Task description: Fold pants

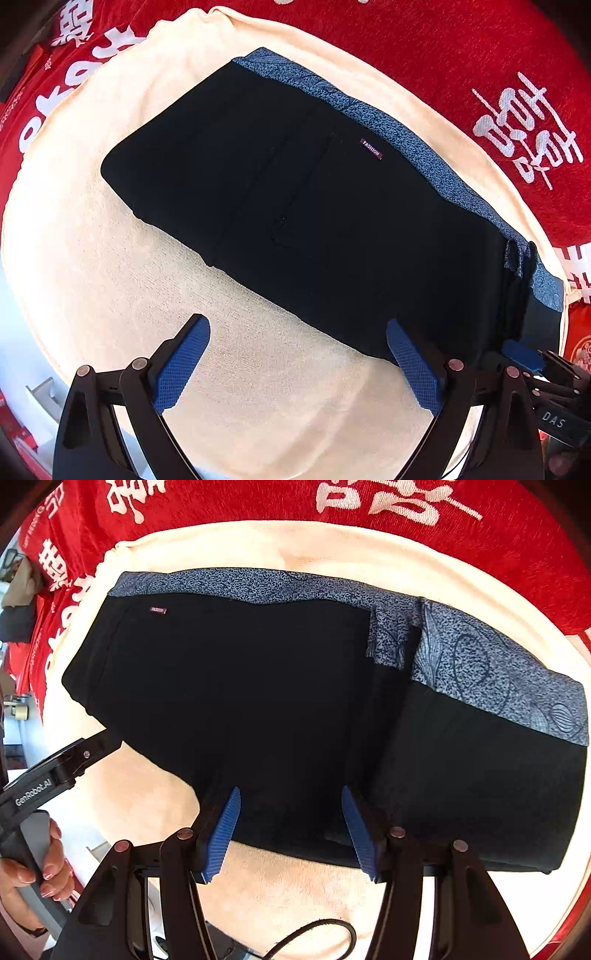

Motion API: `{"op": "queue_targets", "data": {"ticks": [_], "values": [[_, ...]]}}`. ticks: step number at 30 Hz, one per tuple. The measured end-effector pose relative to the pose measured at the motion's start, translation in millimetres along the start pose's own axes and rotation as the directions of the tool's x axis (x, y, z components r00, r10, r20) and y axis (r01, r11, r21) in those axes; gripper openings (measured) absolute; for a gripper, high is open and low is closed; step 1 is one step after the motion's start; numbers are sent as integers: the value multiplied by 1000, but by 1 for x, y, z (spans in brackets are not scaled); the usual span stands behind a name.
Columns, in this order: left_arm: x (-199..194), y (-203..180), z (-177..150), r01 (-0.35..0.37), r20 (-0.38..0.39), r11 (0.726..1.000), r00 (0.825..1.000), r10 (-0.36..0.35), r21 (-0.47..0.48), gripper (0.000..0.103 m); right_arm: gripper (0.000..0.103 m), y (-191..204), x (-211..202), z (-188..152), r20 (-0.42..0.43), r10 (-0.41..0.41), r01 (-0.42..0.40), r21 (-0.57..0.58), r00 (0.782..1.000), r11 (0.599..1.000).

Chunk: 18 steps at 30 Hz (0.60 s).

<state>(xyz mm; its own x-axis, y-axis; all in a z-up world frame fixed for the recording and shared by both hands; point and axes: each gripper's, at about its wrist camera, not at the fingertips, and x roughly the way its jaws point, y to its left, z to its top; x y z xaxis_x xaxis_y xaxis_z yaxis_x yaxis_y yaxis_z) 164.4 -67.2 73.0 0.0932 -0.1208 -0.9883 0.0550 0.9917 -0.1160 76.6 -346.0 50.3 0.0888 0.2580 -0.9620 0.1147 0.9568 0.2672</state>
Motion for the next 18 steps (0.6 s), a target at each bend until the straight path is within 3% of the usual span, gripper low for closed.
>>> {"op": "queue_targets", "data": {"ticks": [3,9,14,18], "values": [[0,3,1,6,2,1000,1000,-6,-3,97,74,1,2,1,4,29,-29,2,1000,1000],[2,28,7,64,15,994,998,-63,-87,97,76,6,3,-3,20,17,-16,-25,1000,1000],[3,40,11,50,24,993,999,-48,-103,97,78,10,5,1,20,16,-15,-35,1000,999],[2,55,14,128,53,979,991,-121,-159,97,78,10,6,2,20,12,-11,-42,1000,999]]}}
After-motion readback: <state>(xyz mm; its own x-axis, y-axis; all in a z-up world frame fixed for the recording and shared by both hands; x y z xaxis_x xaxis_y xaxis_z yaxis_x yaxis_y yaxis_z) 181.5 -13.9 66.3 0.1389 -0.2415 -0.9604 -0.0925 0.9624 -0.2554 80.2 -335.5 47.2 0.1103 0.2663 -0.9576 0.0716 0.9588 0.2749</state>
